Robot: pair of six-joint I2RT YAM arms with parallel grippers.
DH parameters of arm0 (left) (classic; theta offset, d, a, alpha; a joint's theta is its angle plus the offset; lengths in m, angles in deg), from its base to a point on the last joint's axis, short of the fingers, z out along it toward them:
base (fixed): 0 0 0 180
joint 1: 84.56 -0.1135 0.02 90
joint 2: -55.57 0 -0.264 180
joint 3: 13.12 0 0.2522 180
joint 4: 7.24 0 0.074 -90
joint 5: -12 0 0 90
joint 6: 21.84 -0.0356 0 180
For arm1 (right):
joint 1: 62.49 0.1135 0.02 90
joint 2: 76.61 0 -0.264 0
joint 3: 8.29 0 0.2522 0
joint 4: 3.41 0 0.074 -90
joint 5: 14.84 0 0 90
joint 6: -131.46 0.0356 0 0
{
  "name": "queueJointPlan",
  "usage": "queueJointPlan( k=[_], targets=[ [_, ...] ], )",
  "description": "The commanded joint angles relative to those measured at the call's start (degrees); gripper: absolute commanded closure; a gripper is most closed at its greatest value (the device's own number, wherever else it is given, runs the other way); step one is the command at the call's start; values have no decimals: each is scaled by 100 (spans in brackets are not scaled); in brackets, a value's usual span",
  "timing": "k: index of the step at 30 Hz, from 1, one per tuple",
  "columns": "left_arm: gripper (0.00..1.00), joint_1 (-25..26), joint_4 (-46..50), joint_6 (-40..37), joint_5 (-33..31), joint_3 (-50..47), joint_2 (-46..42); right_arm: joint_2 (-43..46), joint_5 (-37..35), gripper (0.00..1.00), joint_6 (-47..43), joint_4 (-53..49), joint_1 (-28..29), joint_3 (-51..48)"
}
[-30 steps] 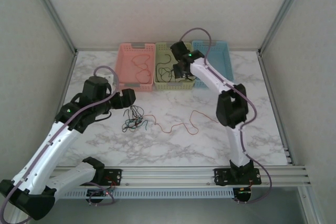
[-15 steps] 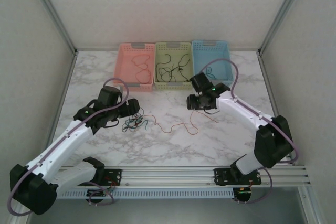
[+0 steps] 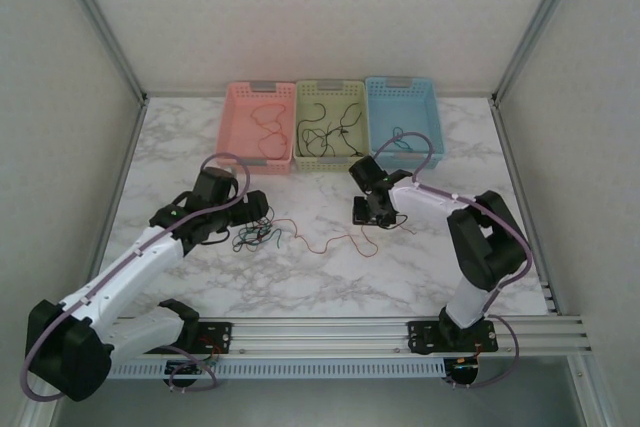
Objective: Untangle the cables
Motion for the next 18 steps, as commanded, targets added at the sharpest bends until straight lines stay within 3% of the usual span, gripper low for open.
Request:
queueJointPlan(
  k=[1, 4, 8, 18],
  targets=[
    [7, -37, -180, 96, -146, -105, 71, -135, 76, 75, 36, 124, 46, 129],
    [7, -37, -269, 105, -156, -117, 164, 130, 64, 100, 1, 206, 46, 49],
    [1, -76, -474, 234, 129, -113, 444, 1267, -109, 100, -424, 209, 39, 17],
    [5, -195, -894, 369, 73, -163, 1130, 4393, -502, 100, -1291, -534, -530, 957]
  ],
)
